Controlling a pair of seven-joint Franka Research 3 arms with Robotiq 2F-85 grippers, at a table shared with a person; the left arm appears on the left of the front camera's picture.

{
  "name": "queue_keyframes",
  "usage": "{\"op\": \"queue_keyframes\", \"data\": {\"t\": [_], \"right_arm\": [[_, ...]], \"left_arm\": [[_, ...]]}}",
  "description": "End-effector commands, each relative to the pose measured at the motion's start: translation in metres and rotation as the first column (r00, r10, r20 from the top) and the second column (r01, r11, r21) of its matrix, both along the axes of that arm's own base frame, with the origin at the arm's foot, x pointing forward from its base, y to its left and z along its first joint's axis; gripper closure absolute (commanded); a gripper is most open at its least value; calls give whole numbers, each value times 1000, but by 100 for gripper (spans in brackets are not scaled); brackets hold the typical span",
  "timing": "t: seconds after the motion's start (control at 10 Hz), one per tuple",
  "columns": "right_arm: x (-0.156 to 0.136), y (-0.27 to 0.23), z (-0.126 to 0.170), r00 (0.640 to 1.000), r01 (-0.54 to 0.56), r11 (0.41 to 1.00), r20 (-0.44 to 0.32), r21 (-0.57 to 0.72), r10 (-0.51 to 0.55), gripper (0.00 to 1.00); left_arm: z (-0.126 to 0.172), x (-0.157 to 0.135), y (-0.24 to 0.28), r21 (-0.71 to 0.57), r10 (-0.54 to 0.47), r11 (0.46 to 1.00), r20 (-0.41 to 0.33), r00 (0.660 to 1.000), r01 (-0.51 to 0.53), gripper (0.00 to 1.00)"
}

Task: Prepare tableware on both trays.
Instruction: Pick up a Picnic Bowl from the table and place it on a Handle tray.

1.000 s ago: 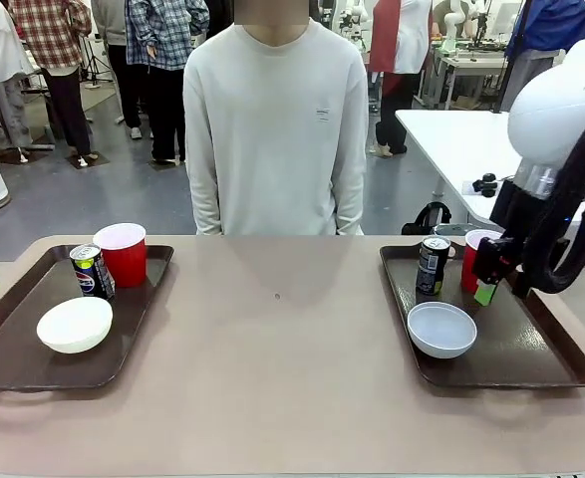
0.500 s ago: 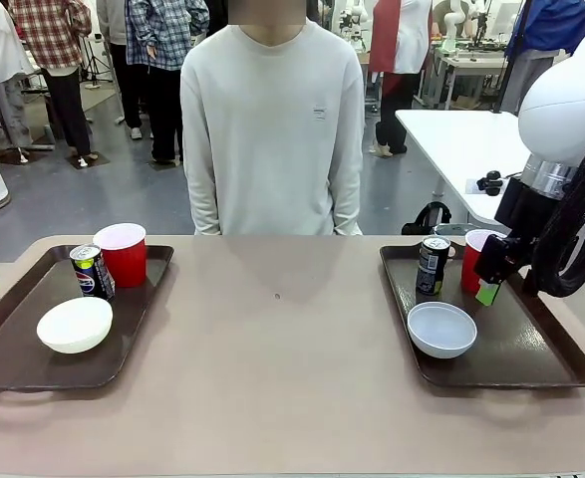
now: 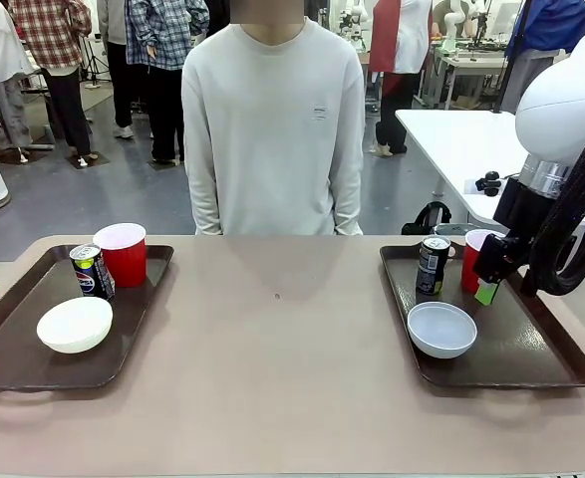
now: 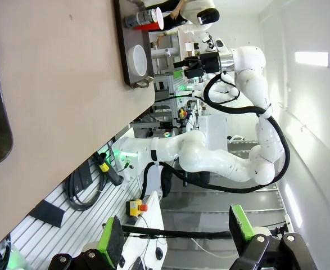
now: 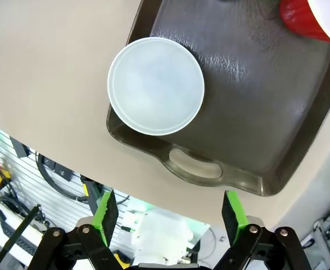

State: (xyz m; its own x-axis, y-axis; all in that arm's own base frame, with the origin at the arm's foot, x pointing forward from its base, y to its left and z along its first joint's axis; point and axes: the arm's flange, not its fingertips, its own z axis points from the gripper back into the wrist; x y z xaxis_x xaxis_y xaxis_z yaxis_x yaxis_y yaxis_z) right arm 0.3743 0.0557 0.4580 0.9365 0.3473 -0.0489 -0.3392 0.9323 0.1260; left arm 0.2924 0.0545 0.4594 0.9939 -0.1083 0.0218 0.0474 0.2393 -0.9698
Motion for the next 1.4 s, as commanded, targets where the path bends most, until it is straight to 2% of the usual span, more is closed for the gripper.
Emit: {"op": "queue_keyframes", "data": {"t": [0.0, 0.1, 0.2, 0.4, 0.6, 0.7, 0.8, 1.0, 1.1, 1.2, 1.3], "right_arm": [[0, 0, 0, 1000, 0, 1000, 0, 0, 0, 5], [-33, -20, 1, 998, 32, 992, 48, 120, -38, 4], [-63, -41, 5, 992, 126, 924, -35, 361, -122, 4], [-104, -71, -11, 956, 290, 786, -202, 546, -213, 4], [-134, -115, -22, 916, 399, 575, -295, 714, -270, 4], [-145, -139, -25, 899, 412, 418, -288, 810, -329, 4], [-145, -147, -26, 884, 414, 338, -287, 845, -368, 4], [-139, -138, -25, 886, 423, 321, -312, 848, -344, 4], [-136, -135, -24, 913, 385, 344, -299, 856, -278, 4], [-126, -183, 4, 864, 457, 309, -334, 834, -376, 4], [-126, -183, 4, 864, 457, 309, -334, 834, -376, 4]], "left_arm": [[0, 0, 1, -18, -1, 1000, 23, 1000, 2, 0], [0, 0, 1, -18, -1, 1000, 23, 1000, 2, 0], [0, 0, 1, -18, -1, 1000, 23, 1000, 2, 0], [0, 0, 1, -18, -1, 1000, 23, 1000, 2, 0], [0, 0, 1, -18, -1, 1000, 23, 1000, 2, 0], [0, 0, 1, -18, -1, 1000, 23, 1000, 2, 0], [0, 0, 1, -18, -1, 1000, 23, 1000, 2, 0], [0, 0, 1, -18, -1, 1000, 23, 1000, 2, 0], [0, 0, 1, -18, -1, 1000, 23, 1000, 2, 0], [0, 0, 1, -18, -1, 1000, 23, 1000, 2, 0], [0, 0, 1, -18, -1, 1000, 23, 1000, 2, 0]]}}
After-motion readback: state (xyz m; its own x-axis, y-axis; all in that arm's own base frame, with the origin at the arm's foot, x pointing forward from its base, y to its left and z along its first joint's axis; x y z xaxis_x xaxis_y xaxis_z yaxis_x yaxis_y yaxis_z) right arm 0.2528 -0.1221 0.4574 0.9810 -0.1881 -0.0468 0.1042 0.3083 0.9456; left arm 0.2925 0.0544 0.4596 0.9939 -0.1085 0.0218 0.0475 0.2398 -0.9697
